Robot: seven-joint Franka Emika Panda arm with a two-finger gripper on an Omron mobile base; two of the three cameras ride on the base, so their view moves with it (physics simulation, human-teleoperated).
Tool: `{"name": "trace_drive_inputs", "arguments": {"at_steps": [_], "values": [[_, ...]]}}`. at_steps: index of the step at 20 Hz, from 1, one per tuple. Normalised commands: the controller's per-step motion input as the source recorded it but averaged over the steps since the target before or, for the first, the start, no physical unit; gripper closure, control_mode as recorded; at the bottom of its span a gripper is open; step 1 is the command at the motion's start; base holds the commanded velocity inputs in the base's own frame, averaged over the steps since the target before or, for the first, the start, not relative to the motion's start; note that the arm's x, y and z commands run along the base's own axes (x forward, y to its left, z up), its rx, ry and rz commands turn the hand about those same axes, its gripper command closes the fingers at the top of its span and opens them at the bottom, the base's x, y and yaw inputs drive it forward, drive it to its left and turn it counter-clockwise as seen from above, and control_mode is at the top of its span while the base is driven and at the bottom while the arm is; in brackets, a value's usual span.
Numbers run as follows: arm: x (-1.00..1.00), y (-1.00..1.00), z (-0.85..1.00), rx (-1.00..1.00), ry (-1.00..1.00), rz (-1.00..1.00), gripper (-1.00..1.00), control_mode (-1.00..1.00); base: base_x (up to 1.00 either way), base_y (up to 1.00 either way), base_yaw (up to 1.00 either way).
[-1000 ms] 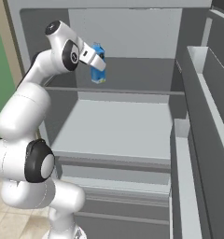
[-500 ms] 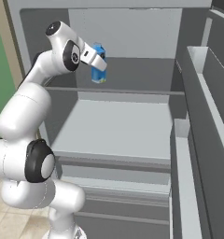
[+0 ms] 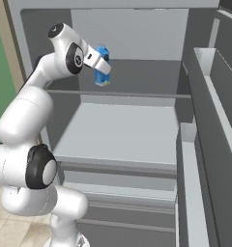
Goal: Take a sugar cube from the saucer and place it inside the coffee. Then, grab milk from the fridge and place it next to the coffee on the counter to sweeten the coffee.
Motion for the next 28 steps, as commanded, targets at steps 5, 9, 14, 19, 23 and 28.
{"name": "trace_drive_inputs", "arguments": {"at_steps": [5,9,14,19,23,28], "values": [[0.01,-0.03,-0.06,0.00,0.00,0.00,1.00,-1.00,0.00,0.00,0.00],[0.00,-0.02,0.00,0.00,0.00,0.00,1.00,-1.00,0.00,0.00,0.00],[-0.04,0.00,0.00,0.00,-0.01,0.00,1.00,-1.00,0.00,0.00,0.00],[-0.78,0.00,0.06,0.00,-0.07,0.00,1.00,-1.00,0.00,0.00,0.00],[-1.00,0.00,0.32,0.00,-0.12,0.00,1.00,-1.00,0.00,0.00,0.00],[-1.00,0.00,0.37,0.01,-0.14,0.00,1.00,-1.00,0.00,0.00,0.00]]}}
